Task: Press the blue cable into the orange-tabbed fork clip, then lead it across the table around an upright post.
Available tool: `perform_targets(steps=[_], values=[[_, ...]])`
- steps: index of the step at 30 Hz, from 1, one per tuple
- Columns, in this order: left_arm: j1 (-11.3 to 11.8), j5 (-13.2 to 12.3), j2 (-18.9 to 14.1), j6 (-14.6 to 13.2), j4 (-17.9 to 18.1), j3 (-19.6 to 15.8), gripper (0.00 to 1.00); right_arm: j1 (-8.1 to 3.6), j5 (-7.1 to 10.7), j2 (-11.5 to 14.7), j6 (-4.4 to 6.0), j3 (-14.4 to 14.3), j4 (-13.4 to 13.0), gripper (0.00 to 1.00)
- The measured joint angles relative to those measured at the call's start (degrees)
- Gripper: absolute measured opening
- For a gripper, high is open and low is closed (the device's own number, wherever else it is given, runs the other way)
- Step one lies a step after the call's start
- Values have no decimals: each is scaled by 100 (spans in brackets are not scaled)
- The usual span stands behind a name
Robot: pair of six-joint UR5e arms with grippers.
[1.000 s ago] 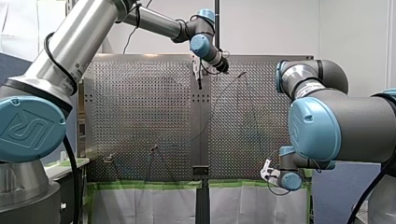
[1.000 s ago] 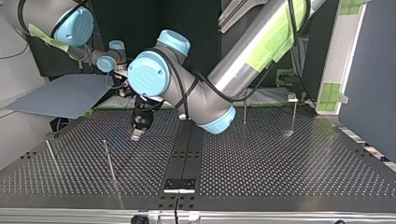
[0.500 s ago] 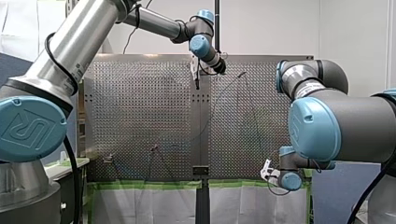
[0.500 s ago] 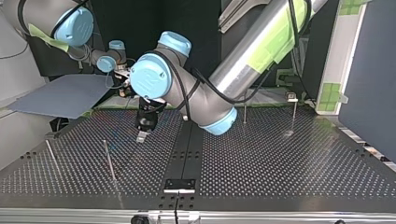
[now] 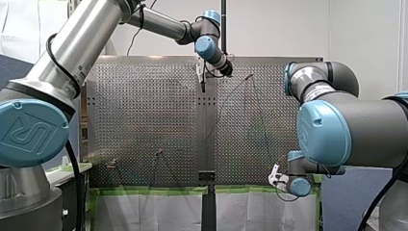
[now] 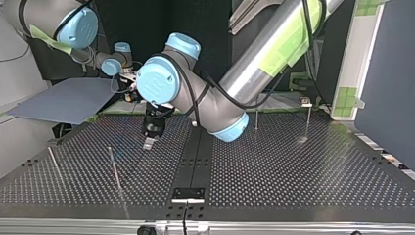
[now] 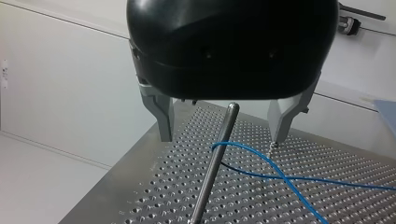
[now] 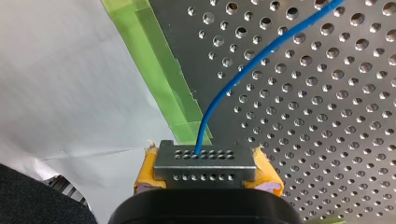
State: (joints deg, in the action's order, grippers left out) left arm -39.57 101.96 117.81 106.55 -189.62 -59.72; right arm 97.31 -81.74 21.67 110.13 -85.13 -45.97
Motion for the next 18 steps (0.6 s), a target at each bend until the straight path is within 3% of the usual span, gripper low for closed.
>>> perform_targets(steps=[10,18], values=[[-51,19,-88,-154,-409,-109,100,-26,1,-3,1,-1,0,0],[161,74,-472,4,-162,-513,100,-44,0,-3,10,0,-8,0]])
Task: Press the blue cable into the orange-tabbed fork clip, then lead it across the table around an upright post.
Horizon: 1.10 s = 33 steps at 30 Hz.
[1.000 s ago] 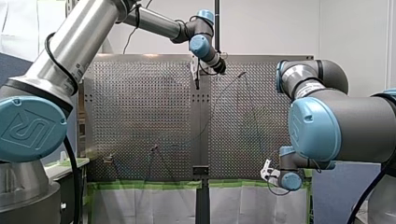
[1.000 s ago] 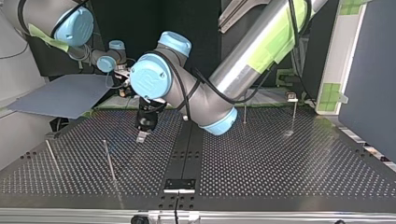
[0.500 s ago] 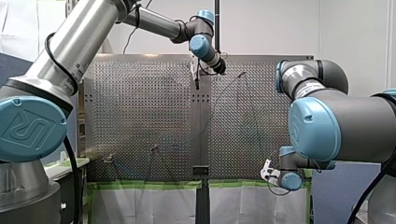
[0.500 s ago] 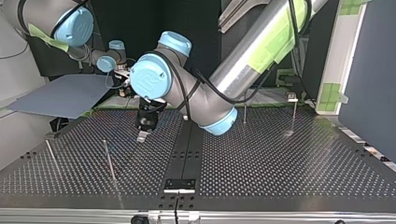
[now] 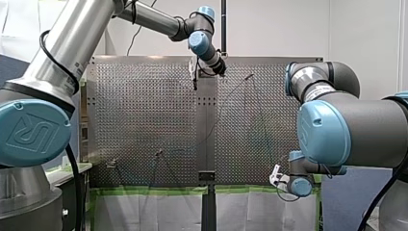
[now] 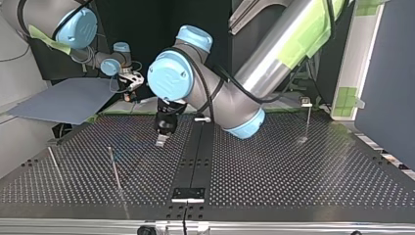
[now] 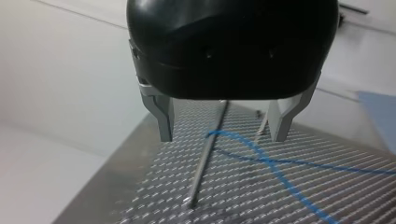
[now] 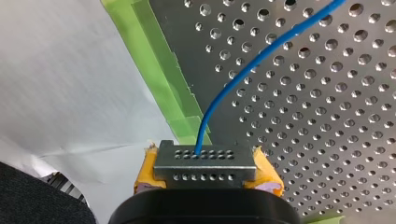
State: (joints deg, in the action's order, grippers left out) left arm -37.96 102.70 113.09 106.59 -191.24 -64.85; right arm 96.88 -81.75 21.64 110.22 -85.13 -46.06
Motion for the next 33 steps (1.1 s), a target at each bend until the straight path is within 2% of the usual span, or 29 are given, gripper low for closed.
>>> perform_targets(steps=[11,16,26,33], values=[[60,-70,-652,641,651,-653,100,-6,0,-1,-6,0,-13,0],[63,-199,-937,850,933,-938,100,-2,1,-2,-11,0,-7,0],[68,-218,-1544,499,1553,-1554,100,19,8,1,-27,4,8,0],[68,-111,-1650,436,1926,-1928,100,29,9,0,-34,7,8,0]])
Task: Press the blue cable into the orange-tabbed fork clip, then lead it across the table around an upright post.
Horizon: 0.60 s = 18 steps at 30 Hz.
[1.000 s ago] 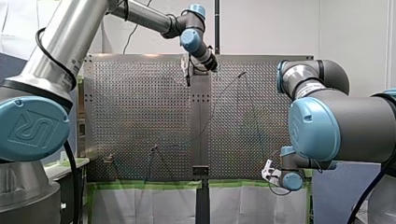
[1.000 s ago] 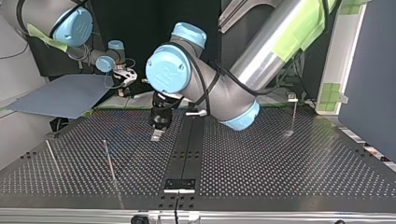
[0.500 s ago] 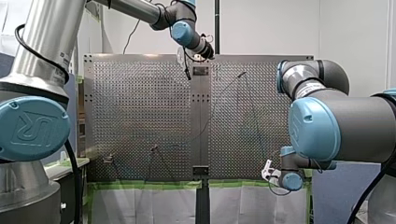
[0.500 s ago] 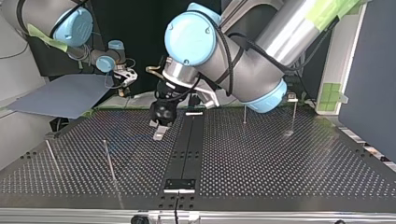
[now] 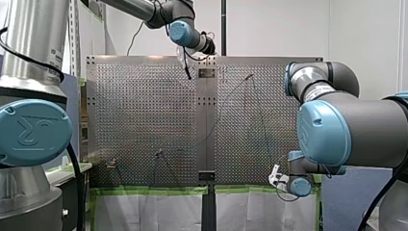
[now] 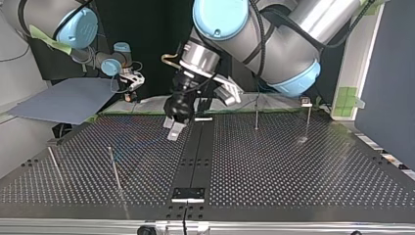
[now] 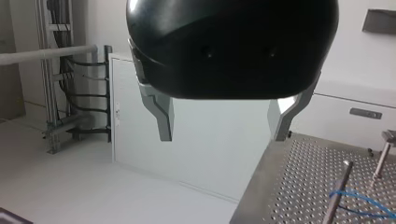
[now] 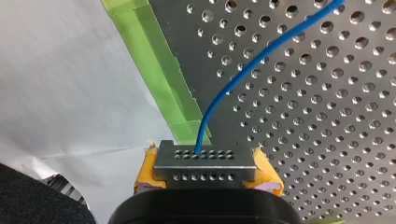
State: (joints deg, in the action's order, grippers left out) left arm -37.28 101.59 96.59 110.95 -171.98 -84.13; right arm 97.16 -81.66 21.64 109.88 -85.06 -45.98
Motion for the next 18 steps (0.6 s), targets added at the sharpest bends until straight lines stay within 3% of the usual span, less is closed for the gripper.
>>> perform_targets(steps=[18], values=[[-1,128,-5,-65,1064,-1063,100,12,4,-1,0,0,0,0]])
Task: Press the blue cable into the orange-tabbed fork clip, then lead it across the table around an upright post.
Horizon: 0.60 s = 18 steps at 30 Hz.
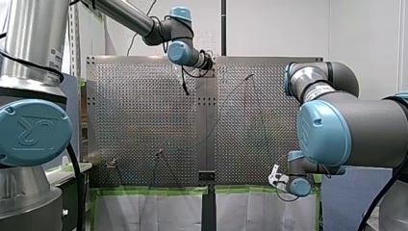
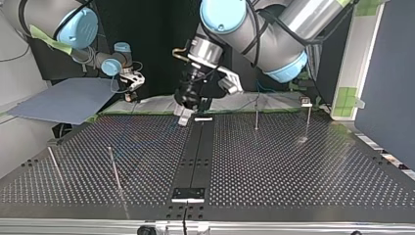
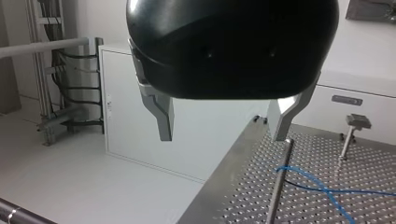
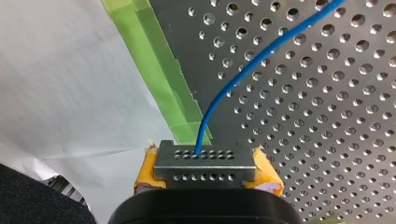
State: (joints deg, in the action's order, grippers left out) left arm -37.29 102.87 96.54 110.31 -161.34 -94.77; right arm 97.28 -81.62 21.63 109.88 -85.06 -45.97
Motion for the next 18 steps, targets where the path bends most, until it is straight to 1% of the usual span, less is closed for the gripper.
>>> perform_targets(steps=[18], values=[[-1,-4,0,-71,1137,-1140,100,2,5,0,0,1,0,0]])
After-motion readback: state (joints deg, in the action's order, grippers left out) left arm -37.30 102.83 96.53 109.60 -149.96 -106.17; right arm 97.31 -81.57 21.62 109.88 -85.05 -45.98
